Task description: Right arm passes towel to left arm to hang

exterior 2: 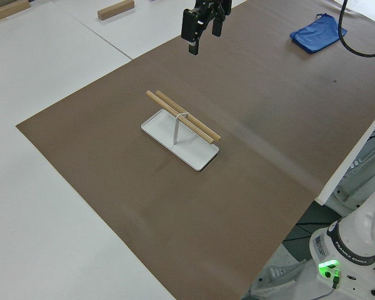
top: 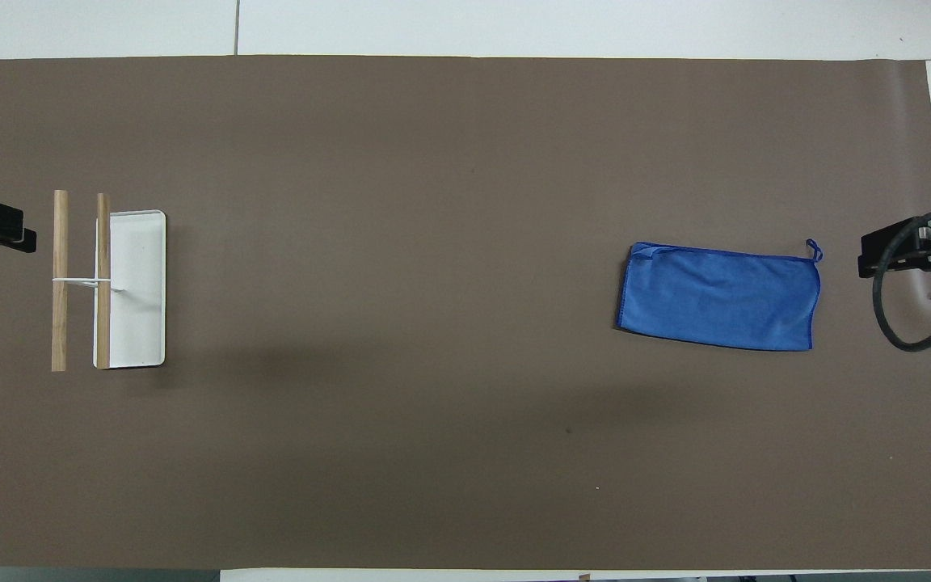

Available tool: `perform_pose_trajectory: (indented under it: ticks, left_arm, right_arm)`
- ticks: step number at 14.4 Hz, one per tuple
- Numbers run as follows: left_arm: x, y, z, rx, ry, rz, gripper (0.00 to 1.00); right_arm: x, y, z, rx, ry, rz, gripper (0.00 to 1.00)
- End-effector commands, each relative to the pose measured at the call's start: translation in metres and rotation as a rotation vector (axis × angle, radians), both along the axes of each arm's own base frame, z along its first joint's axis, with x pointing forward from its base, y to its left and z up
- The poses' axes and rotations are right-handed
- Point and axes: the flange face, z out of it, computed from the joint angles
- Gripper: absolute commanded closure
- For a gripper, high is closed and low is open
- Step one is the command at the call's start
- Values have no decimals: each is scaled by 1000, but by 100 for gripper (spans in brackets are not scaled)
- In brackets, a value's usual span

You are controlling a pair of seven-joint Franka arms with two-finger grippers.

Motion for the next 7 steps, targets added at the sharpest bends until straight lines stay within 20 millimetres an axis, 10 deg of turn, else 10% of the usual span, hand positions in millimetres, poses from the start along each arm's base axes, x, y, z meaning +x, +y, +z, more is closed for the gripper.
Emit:
perform_pose_trajectory:
  ticks: [1, 7]
  left_arm:
    - [-9, 0, 1, 12, 1, -6, 0]
    - [-9, 0, 1, 12, 1, -6, 0]
  right_arm:
    - [2, -1, 3, 27, -1, 24, 0]
    - [-3, -3, -6, 31, 18, 14, 0]
